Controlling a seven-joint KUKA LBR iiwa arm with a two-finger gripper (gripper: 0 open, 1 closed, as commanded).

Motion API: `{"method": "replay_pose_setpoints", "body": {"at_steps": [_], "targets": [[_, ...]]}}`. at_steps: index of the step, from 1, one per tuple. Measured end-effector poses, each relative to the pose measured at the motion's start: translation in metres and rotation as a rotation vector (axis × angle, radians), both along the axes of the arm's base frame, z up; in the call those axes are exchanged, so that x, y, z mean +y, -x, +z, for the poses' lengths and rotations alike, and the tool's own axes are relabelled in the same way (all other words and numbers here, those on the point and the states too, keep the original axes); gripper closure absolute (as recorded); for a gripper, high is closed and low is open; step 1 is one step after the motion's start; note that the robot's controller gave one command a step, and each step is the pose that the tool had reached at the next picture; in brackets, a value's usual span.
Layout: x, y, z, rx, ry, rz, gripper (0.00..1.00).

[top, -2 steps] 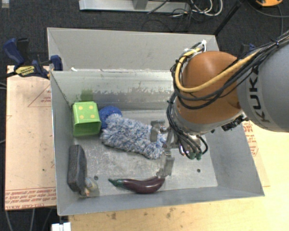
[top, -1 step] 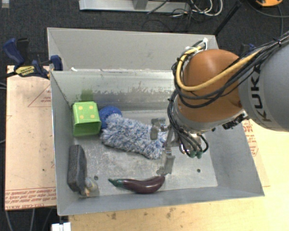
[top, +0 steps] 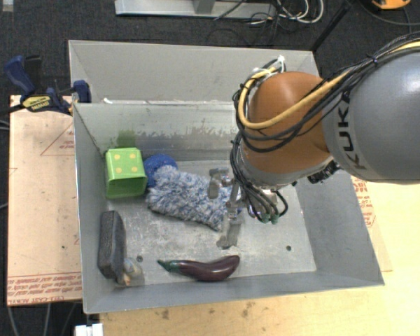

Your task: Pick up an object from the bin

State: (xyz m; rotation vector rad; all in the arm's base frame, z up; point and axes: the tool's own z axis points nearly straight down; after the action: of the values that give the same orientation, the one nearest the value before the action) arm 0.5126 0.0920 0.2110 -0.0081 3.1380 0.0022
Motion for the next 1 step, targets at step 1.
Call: {"method": "replay_pose_setpoints", "body": {"at_steps": [1], "targets": [[0.0119,-0.0052,-0.0346,0.002,0.000,-0.053,0.00]]}}
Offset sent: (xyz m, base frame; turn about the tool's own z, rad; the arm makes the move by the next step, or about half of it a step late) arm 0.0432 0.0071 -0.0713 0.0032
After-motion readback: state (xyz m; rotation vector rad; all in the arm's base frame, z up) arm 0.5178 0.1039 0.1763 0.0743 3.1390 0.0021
